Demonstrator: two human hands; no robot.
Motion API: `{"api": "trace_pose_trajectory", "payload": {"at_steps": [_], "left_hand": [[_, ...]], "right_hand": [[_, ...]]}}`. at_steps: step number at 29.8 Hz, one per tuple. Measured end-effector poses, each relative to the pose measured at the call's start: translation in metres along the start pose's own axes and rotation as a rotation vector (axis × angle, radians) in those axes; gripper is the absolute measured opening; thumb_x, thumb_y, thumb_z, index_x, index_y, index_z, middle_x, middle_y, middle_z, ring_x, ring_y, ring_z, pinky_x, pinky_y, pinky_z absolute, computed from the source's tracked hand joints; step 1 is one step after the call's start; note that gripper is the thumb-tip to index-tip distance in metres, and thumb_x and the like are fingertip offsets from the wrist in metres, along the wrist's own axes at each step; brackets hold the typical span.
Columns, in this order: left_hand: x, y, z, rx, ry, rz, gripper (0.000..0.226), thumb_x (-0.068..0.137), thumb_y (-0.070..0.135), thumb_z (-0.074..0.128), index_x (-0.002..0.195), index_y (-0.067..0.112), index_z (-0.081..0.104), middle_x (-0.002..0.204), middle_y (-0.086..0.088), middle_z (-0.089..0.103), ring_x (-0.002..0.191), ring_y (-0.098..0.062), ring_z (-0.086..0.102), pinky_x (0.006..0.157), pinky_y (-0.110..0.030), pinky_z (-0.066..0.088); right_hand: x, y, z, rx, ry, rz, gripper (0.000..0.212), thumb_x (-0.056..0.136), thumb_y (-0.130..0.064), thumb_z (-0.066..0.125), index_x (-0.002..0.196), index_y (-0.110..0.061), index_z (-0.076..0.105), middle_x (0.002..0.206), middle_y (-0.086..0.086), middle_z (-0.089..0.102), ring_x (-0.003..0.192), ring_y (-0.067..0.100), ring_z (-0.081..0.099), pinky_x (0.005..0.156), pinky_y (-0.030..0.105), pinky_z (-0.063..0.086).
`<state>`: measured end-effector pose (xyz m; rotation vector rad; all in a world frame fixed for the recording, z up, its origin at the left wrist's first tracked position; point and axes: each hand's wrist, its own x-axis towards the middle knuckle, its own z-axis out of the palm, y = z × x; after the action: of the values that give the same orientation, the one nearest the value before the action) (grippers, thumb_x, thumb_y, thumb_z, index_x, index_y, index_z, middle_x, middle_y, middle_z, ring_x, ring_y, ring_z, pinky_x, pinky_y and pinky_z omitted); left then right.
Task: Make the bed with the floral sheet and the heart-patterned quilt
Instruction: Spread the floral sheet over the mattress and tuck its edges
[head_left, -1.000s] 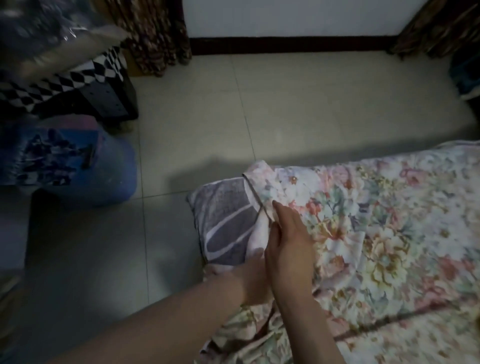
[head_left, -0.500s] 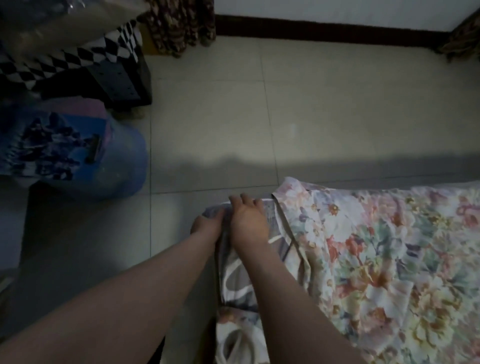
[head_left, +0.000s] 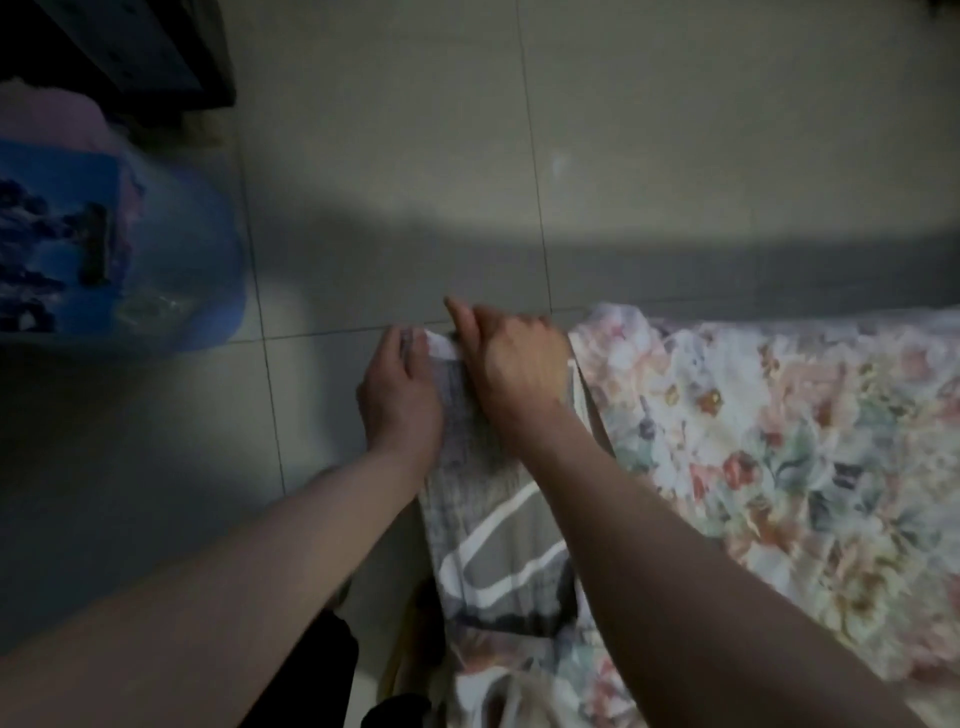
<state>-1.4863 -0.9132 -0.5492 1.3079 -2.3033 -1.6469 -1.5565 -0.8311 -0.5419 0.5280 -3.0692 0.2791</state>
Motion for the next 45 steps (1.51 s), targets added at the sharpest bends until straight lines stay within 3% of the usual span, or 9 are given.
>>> {"api": "trace_pose_trajectory", "payload": {"at_steps": [7,13,22,27,32,35,38,42,45], "left_hand": [[0.027,-0.055,0.041,0.385,-0.012,-0.219,0.024,0.102,0.034,0.039,0.084,0.02,0.046,0.093,-0.011,0.059,0.09,-0.034,0.056,0.066,-0.031,0.026],[0.038,-0.081,0.06,0.672,-0.118,-0.23,0.033,0.102,0.036,0.033,0.099,0.018,0.061,0.121,-0.018,0.062,0.107,-0.035,0.058,0.08,-0.034,0.038],[0.026,-0.073,0.074,0.63,0.093,-0.153,0.034,0.103,0.031,0.04,0.097,0.007,0.063,0.109,-0.023,0.063,0.096,-0.038,0.06,0.07,-0.031,0.034],[0.026,-0.077,0.075,0.623,0.121,-0.148,0.031,0.102,0.029,0.04,0.085,0.009,0.057,0.099,-0.021,0.064,0.078,-0.031,0.053,0.064,-0.032,0.033],[0.026,-0.066,0.069,0.737,-0.136,-0.029,0.026,0.101,0.029,0.04,0.108,0.019,0.062,0.118,-0.021,0.059,0.105,-0.038,0.055,0.082,-0.037,0.042],[0.008,-0.045,0.068,0.736,-0.148,0.365,0.043,0.094,0.013,0.047,0.135,0.022,0.055,0.134,-0.018,0.049,0.121,-0.038,0.044,0.099,-0.042,0.037],[-0.055,-0.019,0.072,0.507,-0.295,0.649,0.053,0.081,0.002,0.062,0.132,0.014,0.055,0.128,-0.017,0.054,0.112,-0.038,0.054,0.092,-0.041,0.046],[-0.156,-0.018,0.068,0.381,-0.59,0.357,0.056,0.093,0.038,0.044,0.145,0.017,0.036,0.135,-0.009,0.045,0.118,-0.03,0.052,0.092,-0.04,0.045],[-0.197,-0.036,0.07,0.637,-0.749,0.448,0.084,0.088,0.061,0.029,0.156,0.014,0.014,0.156,-0.015,0.023,0.134,-0.037,0.037,0.103,-0.049,0.043]], "right_hand": [[-0.009,0.0,0.078,0.094,-0.135,0.033,0.032,0.089,-0.046,0.061,0.083,-0.014,0.062,0.075,0.011,0.067,0.076,0.034,0.063,0.065,0.039,0.04],[-0.026,0.002,0.083,0.185,0.076,0.107,0.021,0.087,-0.035,0.066,0.092,-0.015,0.068,0.082,0.008,0.065,0.079,0.031,0.059,0.065,0.037,0.035],[-0.124,0.073,-0.012,-0.232,-0.054,0.527,0.029,0.088,-0.018,0.062,0.116,-0.016,0.059,0.116,0.011,0.058,0.104,0.034,0.053,0.083,0.049,0.041],[-0.117,0.066,0.001,-0.24,-0.186,0.493,0.034,0.087,-0.008,0.043,0.115,-0.02,0.058,0.12,0.014,0.055,0.107,0.039,0.053,0.083,0.055,0.042],[-0.104,0.074,-0.021,-0.15,-0.443,0.447,0.05,0.092,-0.01,0.037,0.137,-0.029,0.044,0.138,0.011,0.039,0.124,0.04,0.039,0.094,0.055,0.039],[-0.09,0.083,-0.036,-0.105,-0.617,0.399,0.054,0.096,-0.011,0.041,0.144,-0.033,0.033,0.143,0.006,0.03,0.128,0.036,0.032,0.093,0.048,0.041],[-0.081,0.082,-0.052,-0.12,-0.691,0.397,0.046,0.099,-0.016,0.04,0.141,-0.034,0.038,0.141,0.006,0.032,0.127,0.036,0.035,0.091,0.046,0.044],[-0.078,0.086,-0.069,-0.162,-0.737,0.387,0.052,0.097,-0.017,0.046,0.143,-0.038,0.034,0.144,0.008,0.031,0.127,0.037,0.036,0.092,0.047,0.044],[-0.088,0.085,-0.078,-0.164,-0.793,0.457,0.066,0.098,-0.012,0.044,0.152,-0.039,0.017,0.156,0.015,0.019,0.13,0.04,0.039,0.096,0.046,0.044]]}}
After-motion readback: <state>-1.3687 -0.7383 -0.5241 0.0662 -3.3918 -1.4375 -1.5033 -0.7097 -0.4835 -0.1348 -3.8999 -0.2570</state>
